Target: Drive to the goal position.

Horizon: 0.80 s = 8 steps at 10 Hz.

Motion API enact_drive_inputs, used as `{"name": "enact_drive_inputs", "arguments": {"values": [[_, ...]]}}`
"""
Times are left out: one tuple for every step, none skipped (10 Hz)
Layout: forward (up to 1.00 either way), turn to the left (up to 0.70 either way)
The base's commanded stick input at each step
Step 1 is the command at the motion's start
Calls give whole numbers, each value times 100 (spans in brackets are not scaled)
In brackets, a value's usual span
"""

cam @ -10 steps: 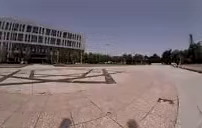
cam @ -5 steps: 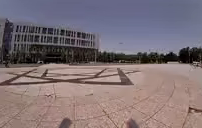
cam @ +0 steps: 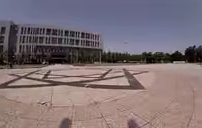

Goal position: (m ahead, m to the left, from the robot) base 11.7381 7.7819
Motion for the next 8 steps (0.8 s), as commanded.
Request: {"name": "enact_drive_inputs", "arguments": {"values": [[100, 0], [100, 0], [100, 25], [100, 40], [100, 40], [100, 40], [100, 40], [100, 40]]}}
